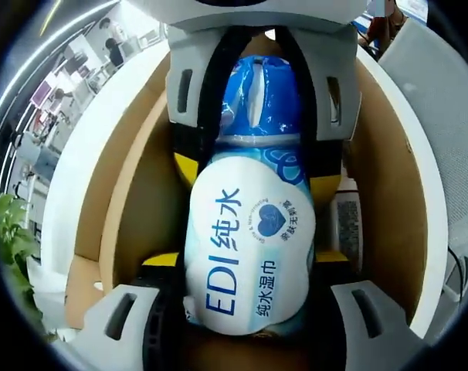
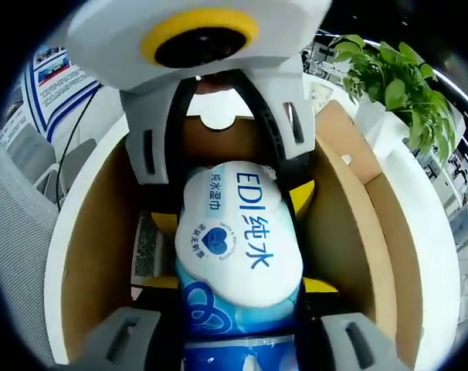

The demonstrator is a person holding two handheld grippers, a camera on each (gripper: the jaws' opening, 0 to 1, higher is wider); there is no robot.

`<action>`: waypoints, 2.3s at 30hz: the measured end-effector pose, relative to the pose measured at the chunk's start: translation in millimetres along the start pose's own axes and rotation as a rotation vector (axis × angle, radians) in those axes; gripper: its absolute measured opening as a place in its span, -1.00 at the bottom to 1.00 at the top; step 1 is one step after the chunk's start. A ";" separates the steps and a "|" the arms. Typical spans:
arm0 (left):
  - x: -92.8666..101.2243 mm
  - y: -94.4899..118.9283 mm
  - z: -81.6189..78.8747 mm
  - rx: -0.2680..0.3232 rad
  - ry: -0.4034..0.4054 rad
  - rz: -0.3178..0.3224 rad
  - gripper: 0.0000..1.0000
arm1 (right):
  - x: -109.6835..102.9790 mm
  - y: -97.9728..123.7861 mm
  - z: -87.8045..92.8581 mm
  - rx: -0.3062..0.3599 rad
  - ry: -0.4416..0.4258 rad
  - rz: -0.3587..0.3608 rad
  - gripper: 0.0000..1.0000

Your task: Operate the shoe box by opening the lid, removing the specified soft item, and placing it in the target area until the item is outside and the box remains undamaged.

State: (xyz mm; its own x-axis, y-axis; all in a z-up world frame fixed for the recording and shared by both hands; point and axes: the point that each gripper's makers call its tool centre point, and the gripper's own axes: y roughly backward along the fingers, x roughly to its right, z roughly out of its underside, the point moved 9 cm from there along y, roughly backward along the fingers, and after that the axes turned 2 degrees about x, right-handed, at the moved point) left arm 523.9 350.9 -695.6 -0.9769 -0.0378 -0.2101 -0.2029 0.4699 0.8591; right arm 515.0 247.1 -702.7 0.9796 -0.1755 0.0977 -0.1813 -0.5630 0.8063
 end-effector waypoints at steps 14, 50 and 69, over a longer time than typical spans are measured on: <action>-0.6 3.7 -4.8 -0.050 -0.024 -0.006 0.20 | 2.3 0.5 -0.3 0.012 -0.008 0.038 -0.08; -5.1 66.4 -54.3 -0.076 -0.063 -0.039 0.17 | 2.3 68.3 -29.4 0.073 0.040 0.080 -0.09; -12.3 79.0 -117.3 -0.061 -0.086 -0.053 0.17 | 7.0 136.9 -12.8 0.094 0.054 0.110 -0.09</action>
State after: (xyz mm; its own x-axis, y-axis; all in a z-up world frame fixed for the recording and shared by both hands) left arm 512.1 285.0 -570.4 -0.9559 0.0153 -0.2932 -0.2608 0.4143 0.8720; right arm 498.2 179.1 -584.1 0.9561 -0.1985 0.2156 -0.2928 -0.6165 0.7308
